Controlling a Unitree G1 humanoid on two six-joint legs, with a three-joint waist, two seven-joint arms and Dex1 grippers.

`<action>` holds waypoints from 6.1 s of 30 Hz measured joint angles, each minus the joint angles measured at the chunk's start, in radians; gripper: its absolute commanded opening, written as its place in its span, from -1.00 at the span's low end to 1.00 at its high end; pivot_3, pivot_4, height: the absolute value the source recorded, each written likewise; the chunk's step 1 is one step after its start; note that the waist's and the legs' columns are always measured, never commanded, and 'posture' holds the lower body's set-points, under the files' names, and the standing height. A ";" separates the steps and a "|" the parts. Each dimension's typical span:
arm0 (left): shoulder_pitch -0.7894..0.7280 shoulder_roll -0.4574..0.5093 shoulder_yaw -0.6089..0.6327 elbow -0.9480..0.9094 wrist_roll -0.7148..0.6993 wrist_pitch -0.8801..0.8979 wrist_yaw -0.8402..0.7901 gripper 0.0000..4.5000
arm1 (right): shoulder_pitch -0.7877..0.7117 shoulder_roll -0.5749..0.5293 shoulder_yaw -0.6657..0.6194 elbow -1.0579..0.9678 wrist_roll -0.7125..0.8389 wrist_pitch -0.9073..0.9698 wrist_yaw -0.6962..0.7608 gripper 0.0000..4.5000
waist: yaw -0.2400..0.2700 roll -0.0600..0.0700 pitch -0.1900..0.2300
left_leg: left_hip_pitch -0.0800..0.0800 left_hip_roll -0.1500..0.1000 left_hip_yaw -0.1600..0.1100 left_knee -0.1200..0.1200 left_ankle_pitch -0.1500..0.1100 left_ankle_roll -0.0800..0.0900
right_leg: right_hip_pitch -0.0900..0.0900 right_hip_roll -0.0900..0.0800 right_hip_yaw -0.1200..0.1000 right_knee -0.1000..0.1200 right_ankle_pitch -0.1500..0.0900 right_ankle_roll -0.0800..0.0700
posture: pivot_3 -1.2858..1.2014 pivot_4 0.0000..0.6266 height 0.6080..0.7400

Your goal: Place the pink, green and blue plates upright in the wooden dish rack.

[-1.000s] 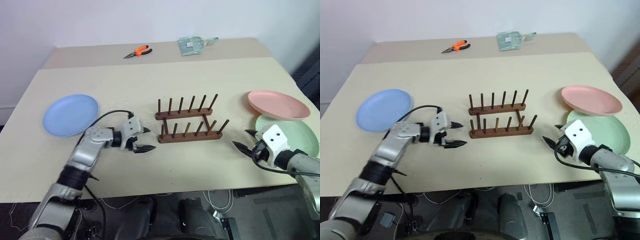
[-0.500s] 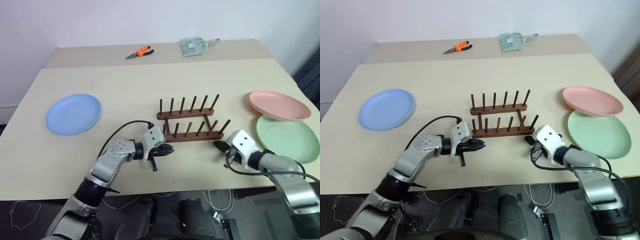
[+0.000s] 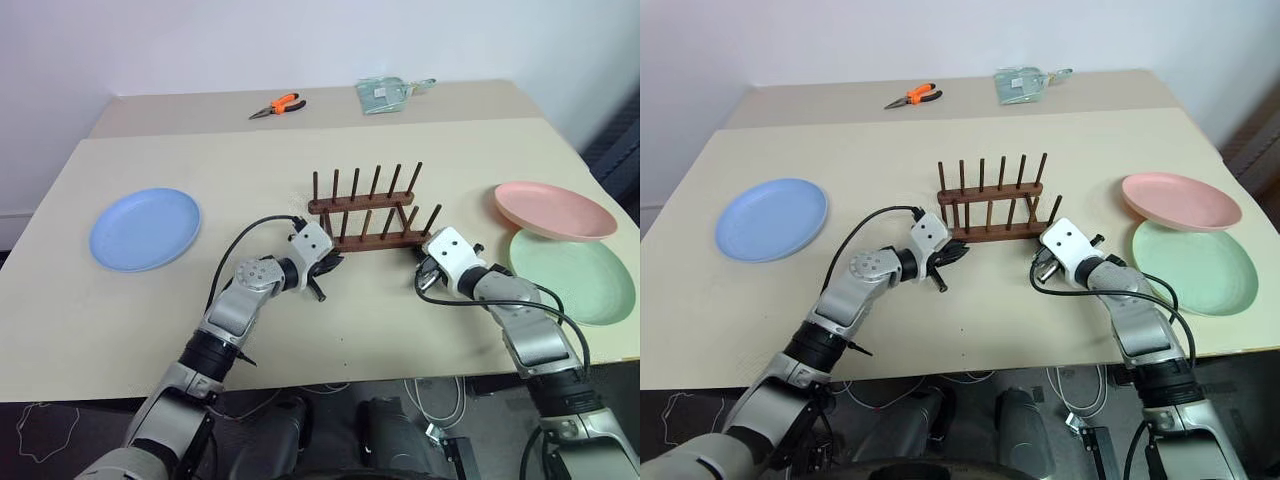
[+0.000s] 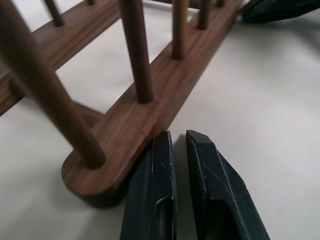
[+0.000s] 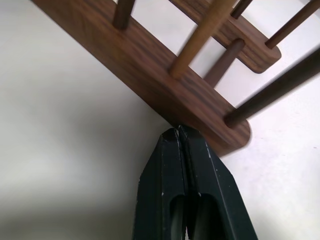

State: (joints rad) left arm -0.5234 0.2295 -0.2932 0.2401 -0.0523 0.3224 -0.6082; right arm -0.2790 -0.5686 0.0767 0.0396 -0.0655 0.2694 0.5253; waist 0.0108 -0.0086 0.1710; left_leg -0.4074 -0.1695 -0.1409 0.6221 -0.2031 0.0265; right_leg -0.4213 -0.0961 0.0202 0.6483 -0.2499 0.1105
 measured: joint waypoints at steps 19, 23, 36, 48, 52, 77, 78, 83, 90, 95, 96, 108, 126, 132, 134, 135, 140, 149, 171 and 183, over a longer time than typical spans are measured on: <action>0.161 0.071 0.014 -0.251 -0.092 0.045 -0.178 -0.83 | 0.076 -0.500 -0.196 0.007 -0.149 -0.111 0.113 0.72 | 0.004 0.001 0.001 | -0.003 0.000 0.002 0.000 -0.001 0.001 | -0.002 -0.001 0.000 -0.002 -0.002 -0.003 | 0.03 -0.52 0.83; 0.158 0.067 0.014 -0.258 -0.105 0.058 -0.177 -0.83 | 0.046 -0.500 -0.129 0.178 -0.235 -0.166 0.053 0.72 | 0.000 0.001 0.001 | -0.003 0.000 0.002 -0.001 0.000 0.002 | -0.003 -0.001 0.001 -0.002 -0.002 -0.002 | 0.03 -0.52 0.83; 0.175 0.082 0.014 -0.288 -0.109 0.062 -0.168 -0.83 | -0.076 -0.486 -0.019 0.413 -0.357 -0.330 -0.093 -0.97 | 0.002 0.003 0.002 | -0.003 0.000 0.003 -0.001 0.000 0.003 | -0.003 -0.001 0.002 -0.001 -0.001 0.000 | 0.03 -0.52 0.83; 0.185 0.089 0.111 -0.295 -0.157 0.043 -0.141 -0.83 | -0.149 -0.126 -0.366 -0.283 0.545 0.141 0.040 -0.97 | 0.006 0.002 0.004 | -0.003 0.003 0.002 -0.001 -0.001 0.003 | -0.004 0.001 0.000 -0.002 0.000 0.000 | 0.03 -0.52 0.83; 0.192 0.109 0.135 -0.294 -0.159 0.042 -0.140 -0.83 | -0.152 -0.056 -0.456 -0.369 0.799 0.327 -0.029 -0.97 | 0.027 0.001 0.004 | -0.004 0.002 0.003 0.000 -0.003 0.003 | -0.003 0.001 0.001 -0.005 0.000 -0.001 | 0.03 -0.52 0.83; 0.205 0.104 0.121 -0.315 -0.167 0.040 -0.134 -0.83 | -0.092 0.006 -0.368 -0.382 0.806 0.418 -0.224 0.38 | 0.027 0.002 0.004 | -0.004 0.003 0.003 -0.001 -0.002 0.004 | -0.005 0.000 0.001 -0.004 0.000 -0.001 | 0.03 -0.52 0.83; 0.205 0.104 0.119 -0.315 -0.167 0.040 -0.135 -0.83 | -0.095 -0.004 -0.367 -0.378 0.783 0.400 -0.216 0.38 | 0.027 0.002 0.004 | -0.004 0.003 0.003 -0.001 -0.002 0.004 | -0.005 0.001 0.001 -0.004 0.000 -0.001 | 0.03 -0.52 0.83; 0.205 0.106 0.115 -0.315 -0.166 0.039 -0.136 -0.83 | -0.119 -0.049 -0.442 -0.351 0.758 0.333 -0.168 0.38 | 0.027 0.002 0.004 | -0.004 0.003 0.003 -0.001 -0.002 0.004 | -0.005 0.000 0.001 -0.005 0.000 -0.001 | 0.03 -0.52 0.83; 0.205 0.115 0.109 -0.310 -0.166 0.037 -0.150 -0.83 | 0.032 -0.192 -0.660 -0.270 0.774 0.332 -0.069 0.94 | 0.028 0.002 0.004 | -0.005 0.003 0.003 -0.001 -0.002 0.005 | -0.004 0.000 0.000 -0.007 0.000 0.000 | 0.03 -0.52 0.83; 0.198 0.113 0.090 -0.298 -0.166 0.034 -0.173 -0.83 | 0.292 -0.271 -0.477 -0.253 0.515 0.285 -0.037 0.99 | 0.025 0.004 0.003 | -0.005 0.003 0.004 -0.001 -0.002 0.005 | -0.004 0.000 0.001 -0.006 -0.001 -0.002 | 0.03 -0.52 0.83; 0.194 0.113 0.082 -0.297 -0.165 0.034 -0.178 -0.83 | 0.322 -0.272 -0.438 -0.249 0.466 0.272 -0.042 0.99 | 0.026 0.004 0.003 | -0.005 0.003 0.004 0.000 -0.002 0.005 | -0.004 0.000 0.001 -0.006 -0.001 -0.004 | 0.03 -0.52 0.83; 0.174 0.106 0.059 -0.273 -0.149 0.011 -0.198 -0.83 | 0.313 -0.233 -0.332 -0.114 0.226 0.218 -0.142 -0.51 | 0.030 0.003 0.003 | -0.005 0.003 0.005 0.001 -0.002 0.004 | -0.003 0.000 0.000 -0.006 -0.001 -0.003 | 0.03 -0.52 0.83; 0.197 0.144 0.086 -0.257 -0.143 -0.032 -0.176 -0.83 | -0.214 -0.101 -0.502 -0.257 0.486 0.183 -0.183 -0.99 | 0.021 0.006 0.005 | -0.005 0.003 0.005 -0.002 -0.002 0.005 | -0.005 0.000 0.001 -0.004 0.001 0.000 | 0.03 -0.52 0.83; 0.202 0.179 0.170 -0.203 -0.138 -0.073 -0.134 -0.83 | -0.453 0.009 -0.572 -0.446 1.060 0.388 -0.259 -0.99 | 0.027 0.002 0.004 | -0.005 0.004 0.004 -0.006 -0.002 0.005 | -0.005 0.000 0.000 -0.009 0.001 -0.001 | 0.03 -0.52 0.83; 0.207 0.187 0.201 -0.200 -0.141 -0.078 -0.127 -0.83 | -0.471 0.066 -0.542 -0.471 1.220 0.431 -0.328 -0.99 | 0.027 0.002 0.004 | -0.005 0.004 0.004 -0.006 -0.002 0.005 | -0.005 0.000 0.000 -0.010 0.001 -0.002 | 0.03 -0.52 0.83; 0.210 0.196 0.208 -0.197 -0.141 -0.081 -0.126 -0.83 | -0.477 0.122 -0.516 -0.485 1.286 0.436 -0.369 -0.99 | 0.026 0.002 0.004 | -0.005 0.004 0.004 -0.007 -0.002 0.005 | -0.006 0.000 0.001 -0.010 0.001 -0.002 | 0.03 -0.52 0.83; 0.220 0.202 0.228 -0.196 -0.144 -0.095 -0.126 -0.83 | -0.420 0.348 -0.352 -0.506 1.424 0.430 -0.595 -0.99 | 0.020 0.002 0.004 | -0.005 0.004 0.004 -0.008 -0.001 0.004 | -0.008 0.000 0.001 -0.007 0.002 -0.002 | 0.03 -0.52 0.83; 0.255 0.190 0.228 -0.245 -0.146 -0.090 -0.107 -0.83 | -0.376 0.367 -0.310 -0.444 1.391 0.399 -0.661 -0.99 | 0.021 0.003 0.004 | -0.004 0.004 0.005 -0.008 -0.001 0.004 | -0.009 0.000 0.001 -0.004 0.002 -0.002 | 0.03 -0.52 0.83; 0.266 0.179 0.227 -0.301 -0.175 -0.066 -0.116 -0.83 | -0.389 0.307 -0.228 -0.251 1.177 0.401 -0.637 0.76 | -0.006 0.003 0.004 | -0.004 0.004 0.005 -0.008 0.000 0.003 | -0.010 0.000 0.001 -0.003 0.002 -0.002 | 0.03 -0.52 0.83; 0.261 0.157 0.284 -0.299 -0.218 -0.022 -0.067 0.43 | -0.502 0.039 -0.026 -0.223 0.609 0.202 -0.281 1.00 | -0.004 0.003 0.004 | -0.004 0.004 0.005 -0.008 0.000 0.003 | -0.009 0.000 0.001 -0.003 0.002 -0.002 | 0.03 -0.52 0.83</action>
State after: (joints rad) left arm -0.2623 0.3866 -0.0091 -0.0587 -0.2700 0.3003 -0.6753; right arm -0.7810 -0.5292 0.0509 -0.1836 0.5440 0.4719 0.2446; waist 0.0064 -0.0058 0.1754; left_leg -0.4115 -0.1660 -0.1362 0.6141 -0.2036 0.0296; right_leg -0.4308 -0.0959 0.0211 0.6453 -0.2479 0.1087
